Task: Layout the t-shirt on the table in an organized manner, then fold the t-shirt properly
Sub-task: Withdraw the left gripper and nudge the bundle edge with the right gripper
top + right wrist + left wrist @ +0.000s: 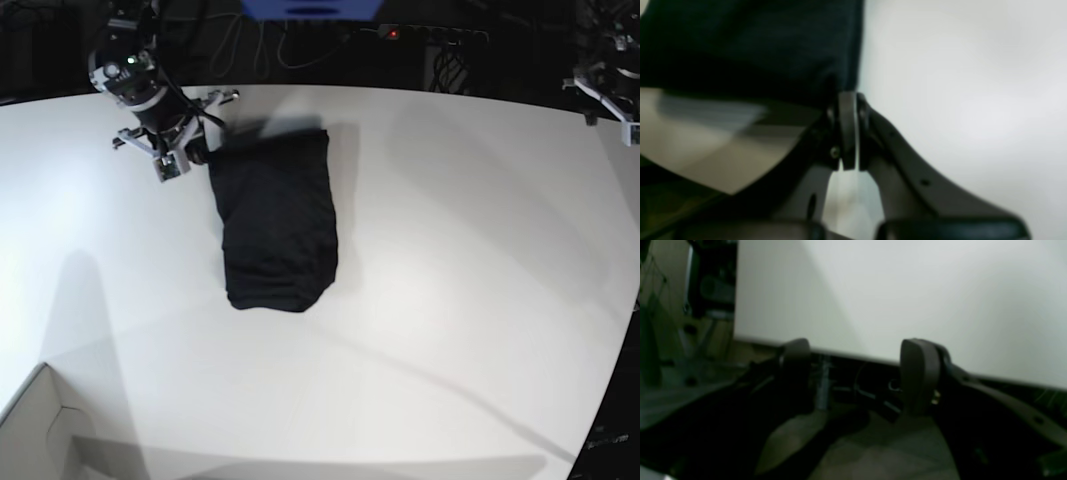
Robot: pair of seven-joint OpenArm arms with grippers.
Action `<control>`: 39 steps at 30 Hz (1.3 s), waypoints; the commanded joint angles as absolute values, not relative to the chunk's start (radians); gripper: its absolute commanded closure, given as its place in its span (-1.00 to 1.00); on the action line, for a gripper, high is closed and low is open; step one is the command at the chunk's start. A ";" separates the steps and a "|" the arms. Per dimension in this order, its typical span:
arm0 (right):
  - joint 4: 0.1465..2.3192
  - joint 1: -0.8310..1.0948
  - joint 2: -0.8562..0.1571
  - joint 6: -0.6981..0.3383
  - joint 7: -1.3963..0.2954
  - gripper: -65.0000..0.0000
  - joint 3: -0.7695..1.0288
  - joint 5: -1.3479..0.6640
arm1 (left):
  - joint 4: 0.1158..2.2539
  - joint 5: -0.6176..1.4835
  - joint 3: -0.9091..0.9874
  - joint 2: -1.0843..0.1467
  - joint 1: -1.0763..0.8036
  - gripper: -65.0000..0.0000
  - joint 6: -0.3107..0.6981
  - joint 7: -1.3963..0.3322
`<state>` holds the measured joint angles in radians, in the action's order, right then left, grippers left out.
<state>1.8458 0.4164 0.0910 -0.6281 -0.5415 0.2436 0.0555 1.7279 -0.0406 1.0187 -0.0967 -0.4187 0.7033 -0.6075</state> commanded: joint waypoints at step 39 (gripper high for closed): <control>1.773 0.354 0.077 -0.687 -0.526 1.00 0.191 0.045 | 1.590 0.013 1.086 -0.117 -0.518 -0.27 0.698 -0.538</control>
<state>1.7557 0.3580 0.0788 -0.6830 -0.5488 0.1890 0.0612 1.5795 0.0059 1.0775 -0.1032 -0.5091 0.7029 -0.5491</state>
